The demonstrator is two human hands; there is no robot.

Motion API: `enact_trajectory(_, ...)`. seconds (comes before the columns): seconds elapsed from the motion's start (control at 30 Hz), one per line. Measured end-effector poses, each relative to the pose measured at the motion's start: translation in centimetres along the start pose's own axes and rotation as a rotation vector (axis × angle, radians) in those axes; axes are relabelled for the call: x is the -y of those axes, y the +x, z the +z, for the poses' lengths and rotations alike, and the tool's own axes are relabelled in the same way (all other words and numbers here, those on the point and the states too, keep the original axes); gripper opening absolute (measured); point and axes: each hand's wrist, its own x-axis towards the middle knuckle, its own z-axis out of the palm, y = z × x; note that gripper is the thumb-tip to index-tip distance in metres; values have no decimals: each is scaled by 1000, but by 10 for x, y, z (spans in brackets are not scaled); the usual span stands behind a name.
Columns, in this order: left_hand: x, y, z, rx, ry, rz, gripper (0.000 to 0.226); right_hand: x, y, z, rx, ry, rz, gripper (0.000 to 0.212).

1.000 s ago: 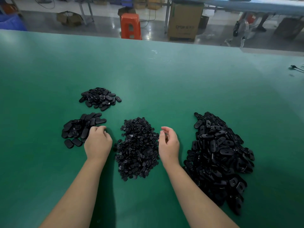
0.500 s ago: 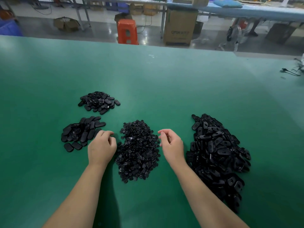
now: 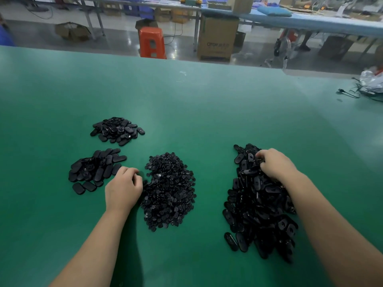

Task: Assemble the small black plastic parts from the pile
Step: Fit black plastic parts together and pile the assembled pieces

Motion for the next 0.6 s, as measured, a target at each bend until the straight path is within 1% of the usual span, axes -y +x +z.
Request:
enact_trajectory(0.2, 1, 0, 1, 1, 7, 3, 17, -9, 3, 8, -40, 30, -21, 31)
enact_trajectory(0.3, 2, 0, 2, 3, 9, -3, 17, -10, 3, 9, -51, 24, -21, 27)
enact_trajectory(0.47, 3, 0, 1, 0, 11, -3, 16, -10, 1, 10, -150, 43, -39, 15)
enact_trajectory(0.6, 1, 0, 1, 1, 7, -5, 17, -7, -2, 8, -123, 56, -72, 8)
